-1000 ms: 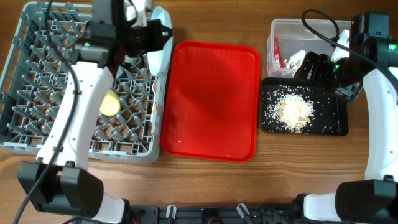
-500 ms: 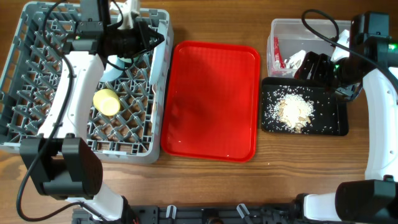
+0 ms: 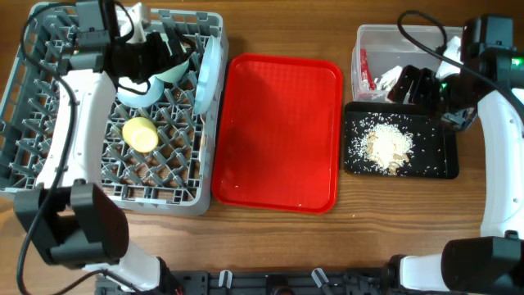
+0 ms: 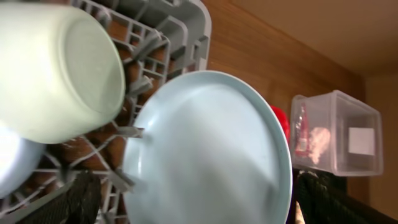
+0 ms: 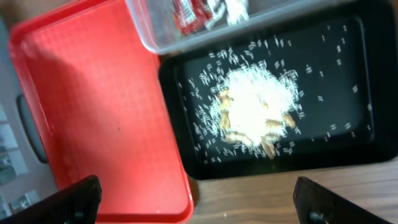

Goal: Sort waste into correct bins and load items into the dishwasher rack
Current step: 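Stand the light-blue plate upright in the rack's right edge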

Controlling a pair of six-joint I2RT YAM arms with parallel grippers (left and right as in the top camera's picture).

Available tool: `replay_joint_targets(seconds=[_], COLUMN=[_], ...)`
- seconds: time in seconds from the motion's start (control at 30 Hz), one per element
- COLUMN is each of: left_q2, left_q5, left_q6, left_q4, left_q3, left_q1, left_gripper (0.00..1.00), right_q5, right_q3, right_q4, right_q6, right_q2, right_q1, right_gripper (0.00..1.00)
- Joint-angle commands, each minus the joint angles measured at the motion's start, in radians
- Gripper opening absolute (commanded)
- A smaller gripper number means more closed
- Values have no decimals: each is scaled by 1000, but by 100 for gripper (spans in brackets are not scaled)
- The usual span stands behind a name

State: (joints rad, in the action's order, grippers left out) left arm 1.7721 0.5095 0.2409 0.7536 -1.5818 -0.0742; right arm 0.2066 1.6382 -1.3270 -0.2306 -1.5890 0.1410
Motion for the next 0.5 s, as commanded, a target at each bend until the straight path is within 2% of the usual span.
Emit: replay_joint_targets(seconds=[0.0,0.13,0.23,0.3,0.47], left_q2=[-82,-81,-81,-81,-82], left_q5=[-227,-430,-530,-537,-533], left_q6=[-32,-31,-31,-26,14], left_q4=[41,122,185,248,436], left_q3=[-8,-8,-8,-8,-8], left_q1=[26,70,105,120,122], left_gripper=[100,100,100,100,100], right_q5=[85,58,-15,-39,-48], right_q3=[16,16,14,10,9], right_q4=[81,226,317,330,233], right_q6=[75,93,93,97,97], right_q2=[9,9,9,9,10], right_q1=[-14,-57,-92,-103,-102], right_gripper=[99,100,100,100,100])
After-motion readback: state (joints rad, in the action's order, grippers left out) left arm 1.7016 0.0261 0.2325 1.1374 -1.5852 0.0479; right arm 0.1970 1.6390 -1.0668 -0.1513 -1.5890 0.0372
